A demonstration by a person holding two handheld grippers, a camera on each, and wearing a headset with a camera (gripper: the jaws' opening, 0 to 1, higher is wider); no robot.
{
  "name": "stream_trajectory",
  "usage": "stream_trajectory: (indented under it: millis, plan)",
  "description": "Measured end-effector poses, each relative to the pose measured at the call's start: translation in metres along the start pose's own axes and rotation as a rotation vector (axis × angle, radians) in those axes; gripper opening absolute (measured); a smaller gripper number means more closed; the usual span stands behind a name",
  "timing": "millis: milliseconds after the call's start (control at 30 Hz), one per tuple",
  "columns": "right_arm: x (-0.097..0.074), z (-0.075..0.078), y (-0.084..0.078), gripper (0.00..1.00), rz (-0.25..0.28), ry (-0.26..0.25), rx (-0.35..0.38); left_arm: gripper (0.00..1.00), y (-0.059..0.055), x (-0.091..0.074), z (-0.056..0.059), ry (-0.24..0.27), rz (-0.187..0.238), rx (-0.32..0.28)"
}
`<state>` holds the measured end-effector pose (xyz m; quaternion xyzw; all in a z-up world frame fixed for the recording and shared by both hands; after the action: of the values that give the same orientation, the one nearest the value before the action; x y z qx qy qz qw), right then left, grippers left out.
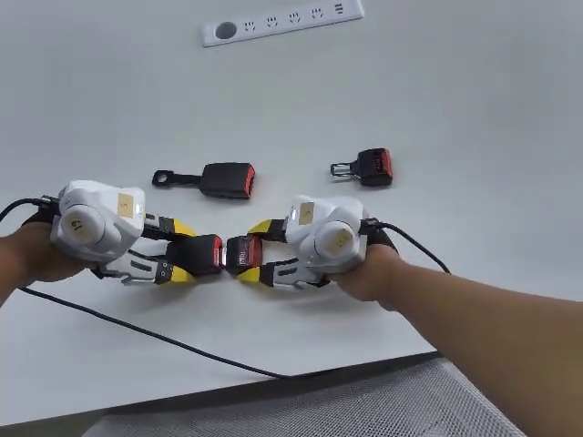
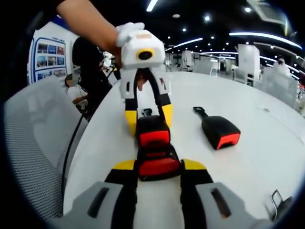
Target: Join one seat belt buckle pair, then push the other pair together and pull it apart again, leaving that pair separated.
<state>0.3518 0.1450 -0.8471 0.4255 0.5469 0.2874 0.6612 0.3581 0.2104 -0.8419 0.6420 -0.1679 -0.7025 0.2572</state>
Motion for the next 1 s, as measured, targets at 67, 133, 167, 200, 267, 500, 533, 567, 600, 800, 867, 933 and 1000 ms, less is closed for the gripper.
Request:
stream_trajectory:
  millis: [67,133,167,200,267,500,533,567,600,800,867,933,1000]
  plan:
    - [0.0,0.0,0.0,0.33,0.001,-0.001,0.001,0.34,0.0,0.0,0.0,0.004,-0.001,0.001]
    - [0.001,-0.001,0.001,0.34,-0.014,-0.004,-0.018,0.34,0.0,0.001,0.0,0.007,0.0,-0.01]
    - [0.002,0.0,0.002,0.34,-0.028,0.001,-0.019,0.34,0.0,0.001,0.0,0.01,-0.008,-0.003]
    - [0.001,0.0,0.002,0.34,-0.044,0.002,-0.058,0.35,0.0,0.001,0.001,0.014,-0.025,0.016]
    - [0.002,-0.003,0.002,0.35,-0.051,-0.001,-0.056,0.35,0.001,0.002,0.001,0.018,-0.03,0.014]
    - [-0.011,0.001,0.001,0.44,-0.116,-0.018,-0.058,0.37,0.003,0.002,0.001,0.051,-0.104,0.015]
    - [-0.013,0.005,0.008,0.5,-0.073,-0.037,-0.028,0.38,0.003,0.002,0.002,0.058,-0.109,0.016]
    - [-0.019,0.011,0.012,0.58,-0.058,-0.059,-0.001,0.4,0.007,0.0,0.002,0.071,-0.097,0.005]
    - [-0.024,0.015,0.014,0.63,-0.058,-0.074,0.002,0.43,0.012,-0.001,0.001,0.083,-0.072,0.003]
    - [-0.057,0.031,0.013,0.75,-0.066,-0.113,0.007,0.54,0.037,-0.02,-0.007,0.15,0.002,-0.009]
    - [-0.068,0.037,0.013,0.76,-0.059,-0.124,0.014,0.56,0.047,-0.025,-0.012,0.18,0.03,-0.006]
    - [-0.082,0.046,0.012,0.78,-0.067,-0.147,0.028,0.57,0.058,-0.031,-0.017,0.196,0.063,-0.024]
    - [-0.094,0.054,0.01,0.83,-0.071,-0.162,0.049,0.59,0.068,-0.036,-0.021,0.205,0.085,-0.03]
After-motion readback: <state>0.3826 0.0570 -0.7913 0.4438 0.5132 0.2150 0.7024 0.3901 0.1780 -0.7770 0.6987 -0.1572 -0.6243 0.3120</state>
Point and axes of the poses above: the centre of the closed fingertips' face, and the gripper's own axes: x roughly forward along the fingers, z roughly to its right, y roughly out of its top, the point moved 1 cm from there along -x, roughly backward along the fingers, and after that the axes turned 7 degrees about -x, right-handed, at the moved point
